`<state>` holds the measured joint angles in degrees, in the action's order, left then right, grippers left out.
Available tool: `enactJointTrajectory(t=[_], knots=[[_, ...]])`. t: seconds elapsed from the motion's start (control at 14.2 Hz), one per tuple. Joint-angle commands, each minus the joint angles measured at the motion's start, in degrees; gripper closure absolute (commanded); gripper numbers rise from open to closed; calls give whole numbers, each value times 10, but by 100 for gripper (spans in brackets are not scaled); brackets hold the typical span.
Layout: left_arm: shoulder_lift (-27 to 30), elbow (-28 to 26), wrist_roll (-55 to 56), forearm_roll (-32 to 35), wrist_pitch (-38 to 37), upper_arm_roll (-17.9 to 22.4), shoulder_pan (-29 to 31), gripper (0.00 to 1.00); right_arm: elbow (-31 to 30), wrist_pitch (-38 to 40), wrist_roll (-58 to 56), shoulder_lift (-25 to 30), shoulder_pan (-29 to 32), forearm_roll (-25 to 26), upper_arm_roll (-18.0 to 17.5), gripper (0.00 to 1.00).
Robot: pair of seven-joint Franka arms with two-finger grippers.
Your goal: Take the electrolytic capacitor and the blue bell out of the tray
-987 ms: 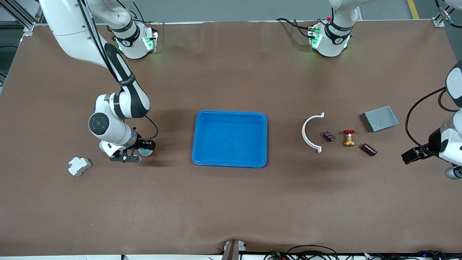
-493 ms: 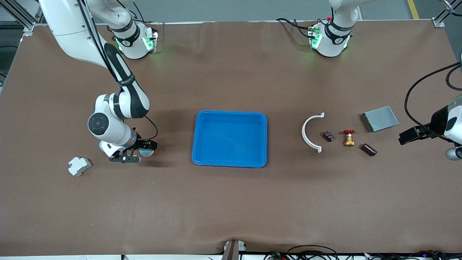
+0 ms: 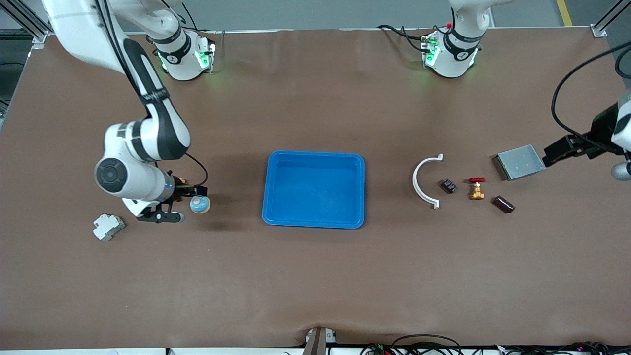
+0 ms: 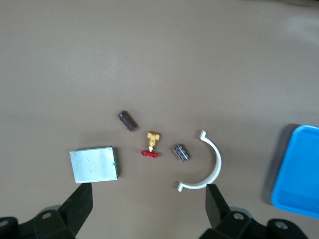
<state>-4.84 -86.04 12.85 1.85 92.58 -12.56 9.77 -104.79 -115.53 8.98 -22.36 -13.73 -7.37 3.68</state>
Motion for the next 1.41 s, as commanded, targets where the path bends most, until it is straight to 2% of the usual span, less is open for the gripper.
enactJointTrajectory(t=[0.0,0.14,0.28,0.56,0.92,1.13,1.34], knots=[[86,-95,-14,-23,36,43,-26,0,55,117,4,40,15,9,7,0],[109,-123,-20,-24,51,71,-64,0,107,193,-2,44,32,9,13,0],[114,-121,-21,-26,43,69,-66,0,128,222,-5,45,48,15,14,0],[106,-101,-55,-26,28,65,-68,0,128,244,-39,76,63,37,16,0],[100,-84,-67,-17,-24,46,-70,0,126,289,-107,122,107,37,15,0],[97,-56,-99,-13,-65,39,-66,0,121,312,-118,161,124,38,16,0],[101,-61,-106,-13,-79,40,-64,0,119,340,-134,201,131,60,16,0]])
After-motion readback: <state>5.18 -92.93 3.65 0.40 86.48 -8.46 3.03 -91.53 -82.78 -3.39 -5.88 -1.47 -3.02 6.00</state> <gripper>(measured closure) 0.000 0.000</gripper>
